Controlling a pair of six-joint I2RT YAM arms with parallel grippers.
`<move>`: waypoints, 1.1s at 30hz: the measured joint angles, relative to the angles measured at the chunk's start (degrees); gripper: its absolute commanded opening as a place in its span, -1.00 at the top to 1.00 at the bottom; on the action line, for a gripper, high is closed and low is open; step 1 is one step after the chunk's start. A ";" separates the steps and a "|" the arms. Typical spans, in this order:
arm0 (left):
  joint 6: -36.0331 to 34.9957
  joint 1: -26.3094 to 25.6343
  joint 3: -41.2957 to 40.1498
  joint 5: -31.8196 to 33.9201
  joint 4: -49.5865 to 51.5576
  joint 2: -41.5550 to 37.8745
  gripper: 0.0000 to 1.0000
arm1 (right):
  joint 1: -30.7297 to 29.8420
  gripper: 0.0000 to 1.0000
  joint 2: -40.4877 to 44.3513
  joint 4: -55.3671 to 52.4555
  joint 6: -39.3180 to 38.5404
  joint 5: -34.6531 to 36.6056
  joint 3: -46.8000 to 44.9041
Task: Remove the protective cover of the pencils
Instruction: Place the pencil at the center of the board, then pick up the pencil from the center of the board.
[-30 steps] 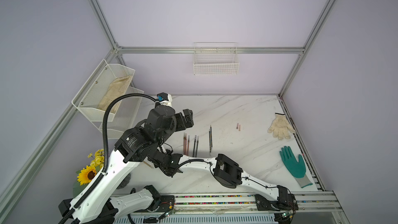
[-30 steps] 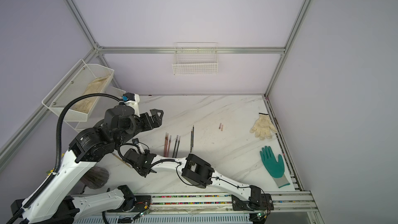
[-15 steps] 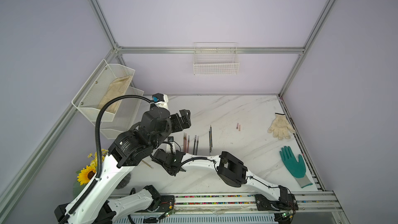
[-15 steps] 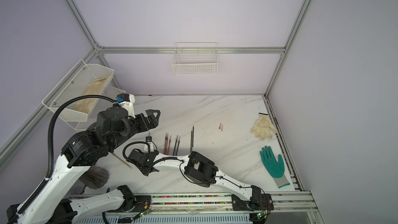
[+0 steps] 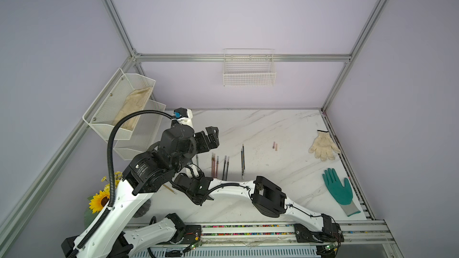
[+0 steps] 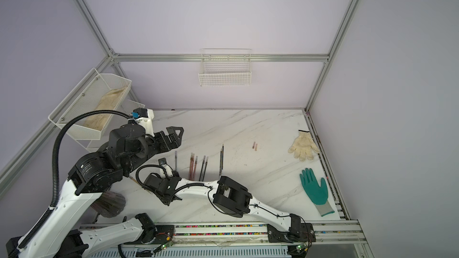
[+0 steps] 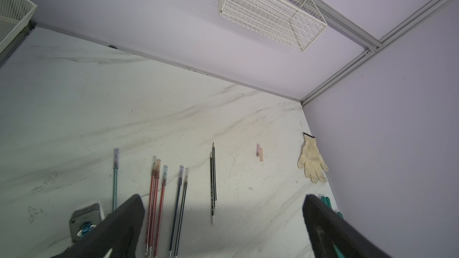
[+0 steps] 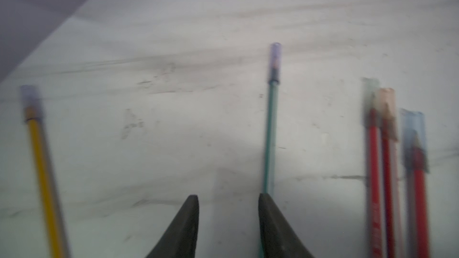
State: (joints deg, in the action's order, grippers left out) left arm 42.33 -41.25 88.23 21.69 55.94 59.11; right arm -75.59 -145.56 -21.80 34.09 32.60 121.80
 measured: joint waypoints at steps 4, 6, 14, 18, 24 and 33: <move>0.00 0.00 0.00 0.22 0.68 0.02 -1.00 | -0.79 0.04 1.73 7.48 -8.02 -14.99 -2.80; 0.00 0.00 0.00 0.39 0.92 0.02 -1.00 | -0.90 0.04 0.50 7.30 -11.23 -21.00 -0.26; 0.00 0.00 0.00 0.98 1.20 -0.15 -1.00 | -0.26 -0.07 -11.37 1.36 -19.61 -30.08 19.78; 0.00 0.00 0.00 1.05 1.42 -0.37 -1.00 | -0.24 -0.06 -14.99 0.48 -21.20 -28.81 22.36; 0.00 0.00 0.00 1.05 1.62 -0.61 -1.00 | 0.11 0.09 -18.67 1.62 -22.47 -25.73 26.93; -0.04 0.00 0.00 1.07 1.99 -0.55 -1.00 | 0.59 0.82 -18.49 3.74 -20.72 -26.12 25.20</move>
State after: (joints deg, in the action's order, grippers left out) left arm 42.28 -41.25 88.23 22.76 57.93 58.57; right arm -75.00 -164.05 -18.06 13.37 6.48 147.00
